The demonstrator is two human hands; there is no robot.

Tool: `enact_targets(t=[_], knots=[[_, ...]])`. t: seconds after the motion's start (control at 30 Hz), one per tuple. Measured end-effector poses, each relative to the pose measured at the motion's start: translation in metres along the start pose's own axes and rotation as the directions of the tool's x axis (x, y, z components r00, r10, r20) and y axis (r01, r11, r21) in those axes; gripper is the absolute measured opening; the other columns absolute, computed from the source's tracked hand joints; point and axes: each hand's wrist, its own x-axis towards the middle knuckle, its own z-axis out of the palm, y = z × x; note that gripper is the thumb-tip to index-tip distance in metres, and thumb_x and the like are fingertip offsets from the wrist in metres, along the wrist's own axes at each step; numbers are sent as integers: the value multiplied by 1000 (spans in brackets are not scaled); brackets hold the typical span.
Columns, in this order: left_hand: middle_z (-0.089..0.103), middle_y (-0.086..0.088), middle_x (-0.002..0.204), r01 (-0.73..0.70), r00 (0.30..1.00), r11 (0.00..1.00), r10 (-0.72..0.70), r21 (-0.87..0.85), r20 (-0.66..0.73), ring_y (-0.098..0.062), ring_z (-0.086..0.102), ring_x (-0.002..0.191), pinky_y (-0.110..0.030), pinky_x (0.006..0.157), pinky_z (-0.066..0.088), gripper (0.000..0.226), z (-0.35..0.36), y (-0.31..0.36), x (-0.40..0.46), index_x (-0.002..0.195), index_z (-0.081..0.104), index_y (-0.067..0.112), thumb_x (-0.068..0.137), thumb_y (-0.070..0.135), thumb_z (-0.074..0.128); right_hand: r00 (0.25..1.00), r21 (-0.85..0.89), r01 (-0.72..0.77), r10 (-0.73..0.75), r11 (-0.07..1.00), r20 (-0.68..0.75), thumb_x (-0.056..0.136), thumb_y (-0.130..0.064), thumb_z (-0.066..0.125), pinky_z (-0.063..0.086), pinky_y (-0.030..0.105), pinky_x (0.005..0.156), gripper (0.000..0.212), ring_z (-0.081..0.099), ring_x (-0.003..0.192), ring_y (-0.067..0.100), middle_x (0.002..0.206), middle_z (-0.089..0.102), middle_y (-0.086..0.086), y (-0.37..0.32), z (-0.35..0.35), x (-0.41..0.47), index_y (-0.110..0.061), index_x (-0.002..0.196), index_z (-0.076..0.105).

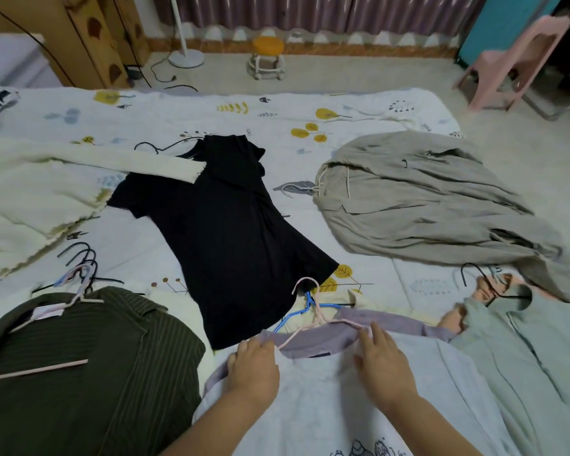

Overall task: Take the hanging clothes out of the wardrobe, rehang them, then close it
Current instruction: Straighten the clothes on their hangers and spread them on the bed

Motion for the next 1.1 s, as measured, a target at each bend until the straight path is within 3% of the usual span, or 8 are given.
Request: enact_targets(t=[0.27, 0.57, 0.77, 0.97, 1.1], knots=[[47, -3, 129, -102, 994, 994, 103, -26, 30, -23, 44, 119, -33, 98, 35, 32, -73, 5, -57, 126, 48, 19, 96, 23, 39, 994, -51, 61, -56, 997, 91, 99, -35, 36, 38, 33, 95, 40, 40, 124, 26, 135, 42, 7, -15, -57, -60, -15, 133, 42], [51, 2, 127, -160, 987, 976, 158, -150, -23, -20, 51, 115, -31, 97, 39, 31, -122, 0, -169, 122, 51, 21, 94, 31, 45, 986, 32, 144, -146, 989, 78, 98, -35, 40, 42, 33, 96, 39, 47, 120, 26, 129, 50, 9, -34, -94, -153, -13, 129, 47], [50, 2, 130, -86, 996, 978, 84, -190, -20, -20, 50, 117, -36, 102, 37, 32, -123, -23, -246, 124, 51, 20, 95, 31, 44, 966, 38, 241, -243, 970, 86, 98, -33, 40, 41, 31, 95, 37, 47, 120, 26, 128, 51, 8, -54, -90, -213, -13, 128, 47], [56, -1, 120, -3, 999, 977, -8, -212, -52, -20, 53, 110, -31, 92, 39, 28, -123, -60, -294, 117, 55, 19, 94, 31, 43, 936, 38, 344, -346, 938, 61, 98, -32, 40, 39, 29, 96, 38, 46, 123, 23, 132, 50, 5, -93, -83, -250, -17, 133, 44], [60, 2, 115, 34, 994, 967, -58, -254, -89, -16, 55, 106, -32, 93, 44, 24, -127, -91, -311, 112, 58, 19, 94, 29, 46, 920, 29, 387, -388, 922, 54, 98, -31, 41, 38, 28, 96, 38, 47, 122, 21, 133, 51, 4, -125, -79, -260, -18, 133, 44]])
